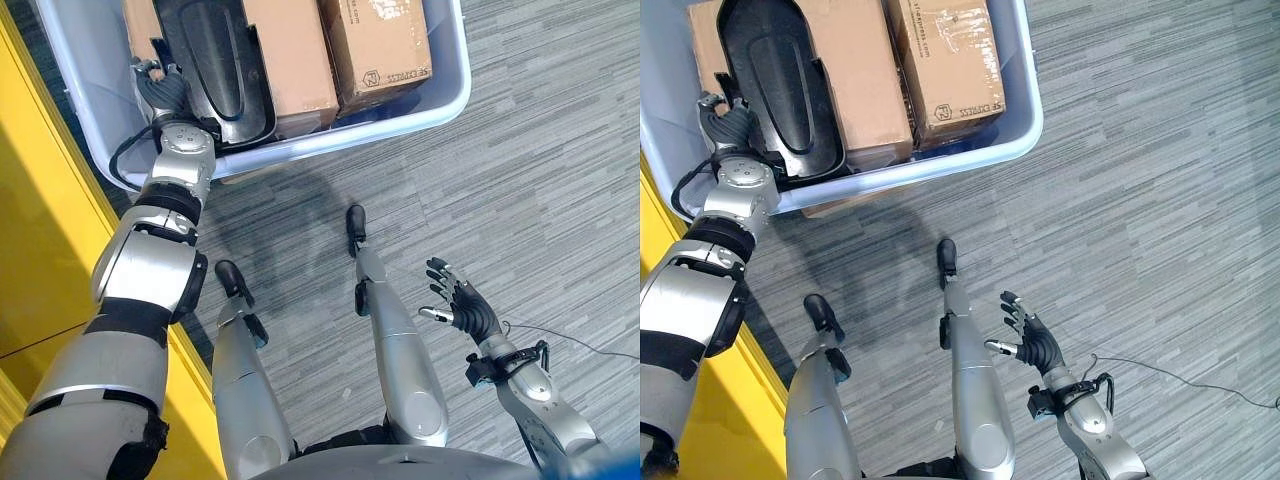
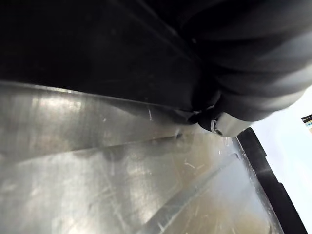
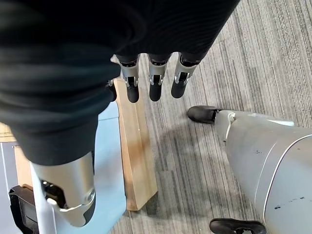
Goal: Move parts from the plastic box to the shelf.
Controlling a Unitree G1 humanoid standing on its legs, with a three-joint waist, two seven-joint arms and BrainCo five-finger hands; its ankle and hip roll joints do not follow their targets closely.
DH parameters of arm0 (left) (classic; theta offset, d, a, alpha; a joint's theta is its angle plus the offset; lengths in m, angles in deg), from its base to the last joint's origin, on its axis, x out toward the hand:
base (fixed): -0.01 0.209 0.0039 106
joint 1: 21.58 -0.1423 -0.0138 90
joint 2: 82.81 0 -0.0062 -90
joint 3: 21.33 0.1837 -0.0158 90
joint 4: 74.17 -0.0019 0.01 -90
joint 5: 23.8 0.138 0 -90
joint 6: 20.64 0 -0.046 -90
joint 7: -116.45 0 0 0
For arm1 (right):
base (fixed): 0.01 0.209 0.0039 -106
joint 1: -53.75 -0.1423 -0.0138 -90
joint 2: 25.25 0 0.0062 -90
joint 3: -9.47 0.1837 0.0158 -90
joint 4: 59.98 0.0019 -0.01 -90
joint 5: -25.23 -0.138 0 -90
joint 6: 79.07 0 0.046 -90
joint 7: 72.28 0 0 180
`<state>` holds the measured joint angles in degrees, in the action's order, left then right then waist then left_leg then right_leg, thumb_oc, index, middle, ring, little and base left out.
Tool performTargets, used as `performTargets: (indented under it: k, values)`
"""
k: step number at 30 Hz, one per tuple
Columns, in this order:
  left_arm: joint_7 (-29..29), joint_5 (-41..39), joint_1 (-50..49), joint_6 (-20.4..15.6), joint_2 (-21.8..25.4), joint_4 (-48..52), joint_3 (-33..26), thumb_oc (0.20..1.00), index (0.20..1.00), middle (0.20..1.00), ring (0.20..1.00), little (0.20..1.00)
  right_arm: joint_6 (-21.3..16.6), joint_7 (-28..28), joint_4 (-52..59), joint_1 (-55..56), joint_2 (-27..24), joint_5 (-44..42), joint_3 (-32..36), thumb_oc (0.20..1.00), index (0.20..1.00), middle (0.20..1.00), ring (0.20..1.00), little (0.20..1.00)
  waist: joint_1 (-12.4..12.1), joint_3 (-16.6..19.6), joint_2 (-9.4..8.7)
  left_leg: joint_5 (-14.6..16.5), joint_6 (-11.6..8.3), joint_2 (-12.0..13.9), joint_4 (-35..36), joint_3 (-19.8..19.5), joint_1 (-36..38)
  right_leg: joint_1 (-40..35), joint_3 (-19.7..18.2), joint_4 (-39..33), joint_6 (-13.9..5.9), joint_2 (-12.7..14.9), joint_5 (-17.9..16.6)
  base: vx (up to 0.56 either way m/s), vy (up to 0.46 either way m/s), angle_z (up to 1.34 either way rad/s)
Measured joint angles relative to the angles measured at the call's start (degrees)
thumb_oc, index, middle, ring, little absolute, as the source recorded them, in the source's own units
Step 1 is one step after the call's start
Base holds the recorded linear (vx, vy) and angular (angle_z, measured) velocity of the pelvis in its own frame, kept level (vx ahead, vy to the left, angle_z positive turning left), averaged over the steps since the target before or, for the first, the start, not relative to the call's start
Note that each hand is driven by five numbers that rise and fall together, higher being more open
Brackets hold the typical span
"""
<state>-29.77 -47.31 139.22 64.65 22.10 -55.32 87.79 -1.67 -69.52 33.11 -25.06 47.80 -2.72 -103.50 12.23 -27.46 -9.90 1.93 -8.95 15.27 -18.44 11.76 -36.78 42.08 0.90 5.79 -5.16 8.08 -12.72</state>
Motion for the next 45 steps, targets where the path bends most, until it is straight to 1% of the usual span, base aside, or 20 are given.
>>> performTargets:
  k: [6,7,13,15,17,20,23,25,26,28,29,32,36,40,43,44,45]
  values:
    - [-0.19,-0.66,-0.65,0.72,-0.85,0.04,-0.03,0.2,0.2,0.2,0.2,0.2,0.03,-0.01,-0.12,0.0,-0.25,0.01,-0.01,1.0,1.0,1.0,1.0,1.0,-0.15,0.01,0.03,0.0,0.0,-0.07,0.23,0.09,1.43,-1.05,-0.11,0.33,0.13,0.03,0.2,0.0,0.0,0.0]
    - [-0.2,-2.24,-1.07,0.34,-0.98,0.68,-0.22,0.2,0.2,0.2,0.2,0.2,0.05,0.03,-0.15,0.0,-0.41,0.01,-0.02,1.0,1.0,1.0,1.0,1.0,-0.21,0.01,0.04,0.0,0.0,-0.08,0.31,0.13,1.73,-1.26,-0.14,0.36,0.14,0.04,0.2,0.0,0.0,0.0]
    - [-0.13,-6.73,-8.53,-3.12,-3.09,9.2,-1.34,0.2,0.2,0.2,0.2,0.2,0.15,0.33,-0.18,-0.06,-0.97,0.04,-0.22,1.0,1.0,1.0,1.0,1.0,-1.25,0.0,0.2,0.0,0.02,-0.36,0.65,0.07,3.83,-3.28,-0.07,0.46,0.06,0.33,0.46,0.0,0.0,0.0]
    - [-0.18,-7.69,-11.52,-3.43,-3.57,13.22,-2.31,0.2,0.2,0.2,0.2,0.2,0.18,0.6,-0.2,-0.05,-0.96,0.06,-0.27,1.0,1.0,1.0,1.0,1.0,-1.45,-0.02,0.28,-0.01,0.03,-0.38,0.82,0.1,4.57,-3.93,-0.07,0.55,0.11,0.33,0.52,0.0,0.0,0.0]
    - [-0.24,-9.34,-15.3,-3.75,-4.12,18.27,-2.52,0.2,0.2,0.2,0.2,0.2,0.24,1.04,-0.21,-0.17,-1.02,0.1,-0.43,1.0,1.0,1.0,1.0,1.0,-2.26,-0.09,0.54,-0.1,0.04,-0.42,1.28,0.1,5.58,-4.69,0.09,0.64,0.16,0.35,0.59,0.0,0.0,0.0]
    - [-0.02,-9.51,-22.54,-5.33,-5.0,28.01,-4.11,0.2,0.2,0.2,0.2,0.2,0.36,1.52,-0.38,-0.18,-1.03,0.12,-0.48,1.0,1.0,1.0,1.0,1.0,-2.64,-0.21,1.28,-0.11,0.04,-0.43,1.67,0.09,7.0,-6.0,0.15,0.79,0.08,0.35,0.81,0.0,0.0,0.0]
    - [-0.02,-8.73,-28.43,-5.72,-5.29,34.58,-5.8,0.2,0.2,0.2,0.2,0.2,0.39,1.86,-0.59,-0.16,-1.08,0.16,-0.42,1.0,1.0,1.0,1.0,1.0,-3.11,-0.66,2.28,-0.28,0.04,-0.54,2.67,0.04,9.68,-8.05,0.36,1.21,0.17,0.44,1.44,0.0,0.004,0.02]
    - [-0.04,-8.32,-30.63,-5.97,-5.47,36.41,-6.14,0.2,0.2,0.2,0.2,0.2,0.4,1.94,-0.67,-0.15,-1.08,0.23,-0.42,1.0,1.0,1.0,1.0,1.0,-3.46,-0.77,2.84,-0.28,0.2,-0.61,3.24,0.03,10.6,-8.78,0.44,1.25,0.21,0.48,1.84,-0.02,0.009,0.07]
    - [0.01,-8.28,-36.19,-6.04,-5.1,41.2,-8.48,0.2,0.2,0.2,0.2,0.2,0.96,1.93,-0.76,-1.41,-1.06,0.71,-0.05,1.0,1.0,1.0,1.0,1.0,-3.94,-0.87,3.9,-0.79,0.43,-0.86,4.56,-0.41,12.63,-10.67,1.16,1.18,-0.12,0.86,2.48,-0.04,0.015,0.13]
    - [0.25,-8.09,-39.37,-5.94,-5.23,44.97,-9.39,0.2,0.2,0.2,0.2,0.2,0.96,1.93,-0.73,-1.44,-1.12,1.02,0.74,1.0,1.0,1.0,1.0,1.0,-4.08,-0.67,4.64,-1.13,0.43,-1.12,5.22,-0.94,13.45,-11.53,1.64,1.26,-0.09,0.89,2.74,-0.01,0.017,0.14]
    - [0.24,-6.35,-42.98,-6.07,-5.2,50.27,-11.28,0.2,0.2,0.2,0.2,0.2,0.98,1.92,-0.8,-1.73,-1.12,1.69,1.06,1.0,1.0,1.0,1.0,1.0,-4.1,-0.67,4.7,-1.18,0.38,-1.21,5.42,-0.95,13.92,-11.95,1.64,1.23,-0.12,0.96,2.81,0.02,0.02,0.09]
    - [-0.12,-3.83,-44.6,-6.91,-4.93,53.18,-11.8,0.2,0.2,0.2,0.2,0.2,1.5,1.79,-1.08,-2.24,-1.06,2.34,1.76,1.0,1.0,1.0,1.0,1.0,-5.56,-0.54,5.19,-1.21,0.45,-1.47,6.0,-1.04,15.98,-13.96,1.79,0.99,-0.02,1.14,2.97,0.03,0.024,0.04]
    - [-0.4,-1.58,-45.5,-6.93,-3.84,54.98,-13.07,0.2,0.2,0.2,0.2,0.2,1.75,1.38,-1.75,-2.49,-1.04,2.36,2.01,1.0,1.0,1.0,1.0,1.0,-5.67,-0.41,5.54,-1.26,0.52,-1.58,6.6,-1.12,18.24,-16.49,2.09,0.06,-0.07,1.28,3.0,0.0,0.0,0.0]
    - [-2.43,0.12,-47.05,-6.94,-3.37,56.78,-13.05,0.2,0.2,0.2,0.2,0.2,2.32,1.21,-1.87,-2.44,-0.93,2.36,2.06,1.0,1.0,1.0,1.0,1.0,-5.33,-0.1,6.13,-1.63,0.59,-1.69,8.37,-0.99,20.93,-18.98,2.3,-1.12,-0.12,1.15,2.85,0.0,0.0,0.0]
    - [-4.47,2.33,-50.36,-6.9,-3.2,60.45,-13.31,0.2,0.2,0.2,0.2,0.2,3.12,0.65,-2.17,-3.55,-0.57,2.36,2.06,1.0,1.0,1.0,1.0,1.0,-5.47,0.11,7.23,-1.97,0.56,-1.72,10.09,-0.85,24.22,-21.86,2.63,-1.7,-0.08,1.1,2.67,0.0,0.003,0.01]
    - [-5.23,3.07,-51.75,-6.9,-3.24,61.72,-13.17,0.2,0.2,0.2,0.2,0.2,3.11,0.37,-2.1,-3.59,-0.57,2.36,2.31,1.0,1.0,1.0,1.0,1.0,-5.34,0.51,7.89,-1.98,0.56,-1.72,10.46,-0.94,25.0,-22.65,2.84,-1.84,-0.16,1.05,2.75,0.0,0.0,0.05]
    - [-6.25,3.92,-53.07,-6.89,-3.2,62.81,-13.23,0.2,0.2,0.2,0.2,0.2,3.21,0.18,-2.19,-3.9,-0.58,2.36,2.38,1.0,1.0,1.0,1.0,1.0,-5.71,0.95,8.56,-1.96,0.58,-1.78,10.85,-0.96,25.76,-23.27,2.98,-1.87,-0.15,1.17,2.99,0.01,-0.005,0.05]
